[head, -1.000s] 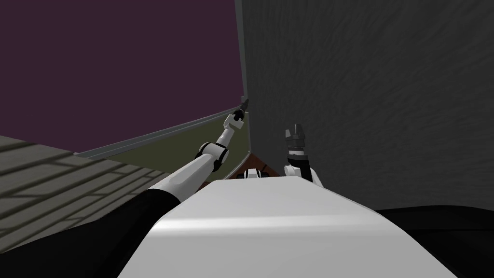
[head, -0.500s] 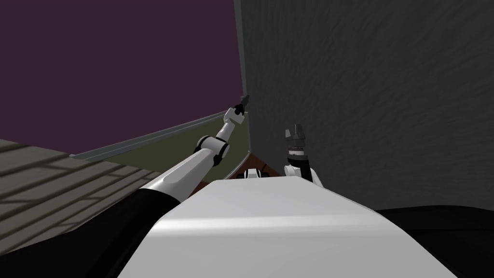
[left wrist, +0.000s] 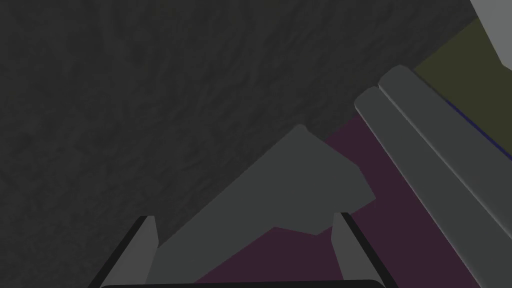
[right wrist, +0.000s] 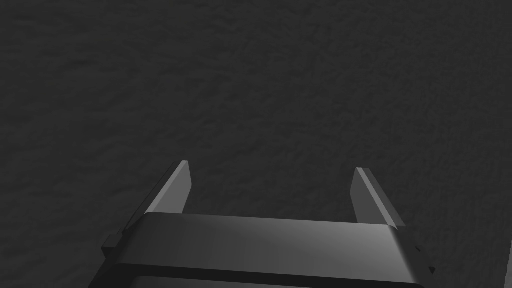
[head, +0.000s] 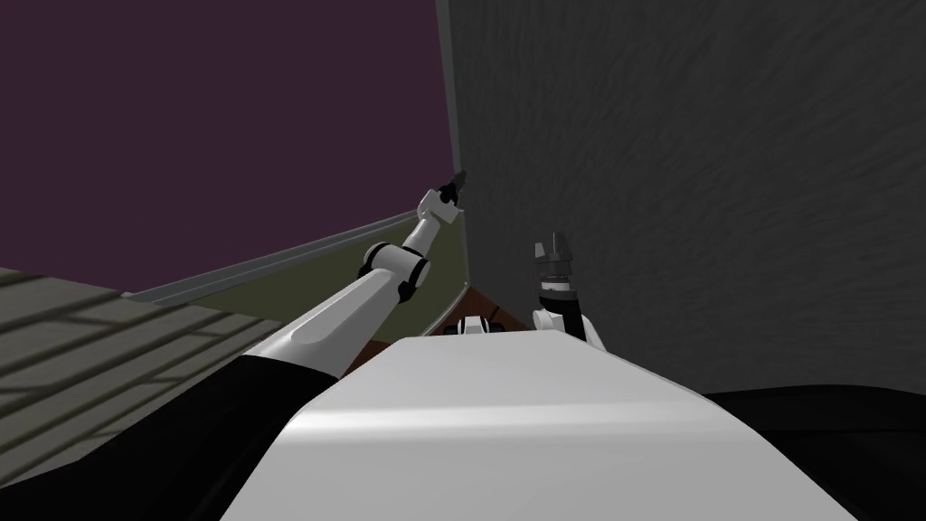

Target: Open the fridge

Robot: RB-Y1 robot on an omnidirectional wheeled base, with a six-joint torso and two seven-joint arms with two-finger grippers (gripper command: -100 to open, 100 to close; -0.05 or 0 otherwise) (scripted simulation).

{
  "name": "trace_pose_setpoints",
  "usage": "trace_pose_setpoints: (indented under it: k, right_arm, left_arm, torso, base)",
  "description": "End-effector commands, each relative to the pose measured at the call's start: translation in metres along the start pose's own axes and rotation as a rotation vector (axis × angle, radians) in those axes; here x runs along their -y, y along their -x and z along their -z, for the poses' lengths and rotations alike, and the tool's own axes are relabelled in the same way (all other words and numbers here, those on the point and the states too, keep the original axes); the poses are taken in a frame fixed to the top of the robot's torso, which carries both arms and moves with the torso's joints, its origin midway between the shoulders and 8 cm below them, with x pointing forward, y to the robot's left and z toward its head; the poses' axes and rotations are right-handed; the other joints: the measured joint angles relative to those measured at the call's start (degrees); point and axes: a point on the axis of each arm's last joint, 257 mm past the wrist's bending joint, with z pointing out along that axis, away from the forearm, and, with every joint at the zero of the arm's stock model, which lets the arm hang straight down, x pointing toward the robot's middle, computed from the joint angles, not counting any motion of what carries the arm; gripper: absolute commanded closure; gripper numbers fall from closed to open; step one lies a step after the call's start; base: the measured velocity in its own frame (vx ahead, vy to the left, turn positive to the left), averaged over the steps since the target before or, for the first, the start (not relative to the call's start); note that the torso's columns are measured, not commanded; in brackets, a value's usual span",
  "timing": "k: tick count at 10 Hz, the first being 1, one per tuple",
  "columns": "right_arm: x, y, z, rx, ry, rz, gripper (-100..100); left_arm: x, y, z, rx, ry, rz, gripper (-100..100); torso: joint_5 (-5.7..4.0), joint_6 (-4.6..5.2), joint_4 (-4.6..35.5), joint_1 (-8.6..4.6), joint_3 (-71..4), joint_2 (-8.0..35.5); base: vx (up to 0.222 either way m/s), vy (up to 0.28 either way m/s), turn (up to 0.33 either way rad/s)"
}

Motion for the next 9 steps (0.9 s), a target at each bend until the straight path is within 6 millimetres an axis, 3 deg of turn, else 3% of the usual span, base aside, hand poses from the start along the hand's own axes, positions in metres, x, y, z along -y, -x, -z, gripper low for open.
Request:
trace_pose_setpoints:
  k: [1,9]
  right_arm:
    - [0.0,0.0,0.0,0.0,0.0,0.0,0]
    - [0.0,0.0,0.0,0.0,0.0,0.0,0]
  left_arm:
    - [0.004,0.018,-0.007,0.011,0.04,-0.043,-100]
    - [0.007,0.053,-0.014,0.03,0.119,-0.119,-100]
  torso:
    - [-0.01,0.01,0.0,0.0,0.0,0.0]
    - [0.0,0.0,0.0,0.01,0.0,0.0]
  base:
    - [-0.021,0.016,-0.075]
    - [-0.017,0.011,-0.038]
